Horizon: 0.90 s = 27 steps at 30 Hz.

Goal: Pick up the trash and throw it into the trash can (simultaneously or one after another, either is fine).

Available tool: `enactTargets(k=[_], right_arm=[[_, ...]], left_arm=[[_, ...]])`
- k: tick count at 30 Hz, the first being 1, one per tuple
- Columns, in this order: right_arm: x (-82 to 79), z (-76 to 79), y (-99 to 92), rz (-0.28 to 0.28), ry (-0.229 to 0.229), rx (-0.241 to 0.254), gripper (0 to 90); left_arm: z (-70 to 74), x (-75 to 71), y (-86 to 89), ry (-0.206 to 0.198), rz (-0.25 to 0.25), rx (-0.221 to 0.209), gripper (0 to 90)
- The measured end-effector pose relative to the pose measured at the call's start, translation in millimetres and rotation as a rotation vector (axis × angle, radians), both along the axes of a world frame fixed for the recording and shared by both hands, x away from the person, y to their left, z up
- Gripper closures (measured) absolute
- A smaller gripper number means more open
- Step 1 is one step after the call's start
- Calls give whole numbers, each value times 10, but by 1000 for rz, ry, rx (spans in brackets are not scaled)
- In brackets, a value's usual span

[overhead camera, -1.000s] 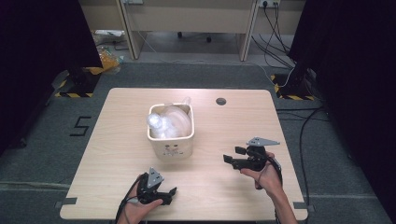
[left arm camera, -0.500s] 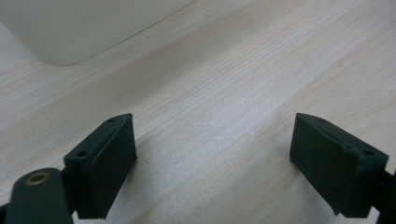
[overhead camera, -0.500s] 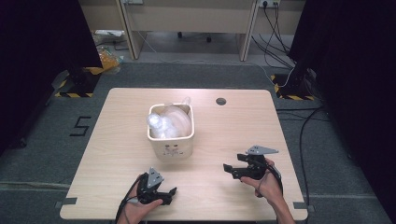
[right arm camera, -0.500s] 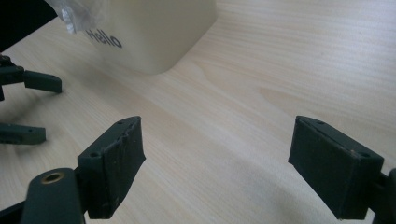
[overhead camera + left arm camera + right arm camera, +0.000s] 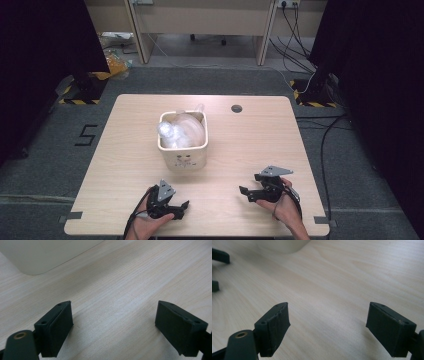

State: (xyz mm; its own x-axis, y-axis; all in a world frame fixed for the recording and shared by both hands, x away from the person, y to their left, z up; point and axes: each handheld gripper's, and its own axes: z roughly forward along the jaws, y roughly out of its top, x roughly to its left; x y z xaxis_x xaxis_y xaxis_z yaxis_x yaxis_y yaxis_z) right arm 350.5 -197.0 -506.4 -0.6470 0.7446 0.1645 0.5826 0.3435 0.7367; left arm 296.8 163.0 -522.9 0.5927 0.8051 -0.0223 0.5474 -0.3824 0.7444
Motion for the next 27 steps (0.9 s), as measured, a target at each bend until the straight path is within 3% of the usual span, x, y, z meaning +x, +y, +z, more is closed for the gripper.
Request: enactTargets(k=[2,4,11,27], right_arm=[[-20,-61,30,13,3,-37,178],[-45,-97,52,26,-43,-66,171],[-96,-112,127,33,-87,-151,155],[-96,-115,137,33,-90,-155,152]], left_arm=[[0,0,0,0,0,-1,137],[0,0,0,0,0,0,137],[0,0,1,0,-1,-1,137],[1,-1,2,1,-1,2,137]])
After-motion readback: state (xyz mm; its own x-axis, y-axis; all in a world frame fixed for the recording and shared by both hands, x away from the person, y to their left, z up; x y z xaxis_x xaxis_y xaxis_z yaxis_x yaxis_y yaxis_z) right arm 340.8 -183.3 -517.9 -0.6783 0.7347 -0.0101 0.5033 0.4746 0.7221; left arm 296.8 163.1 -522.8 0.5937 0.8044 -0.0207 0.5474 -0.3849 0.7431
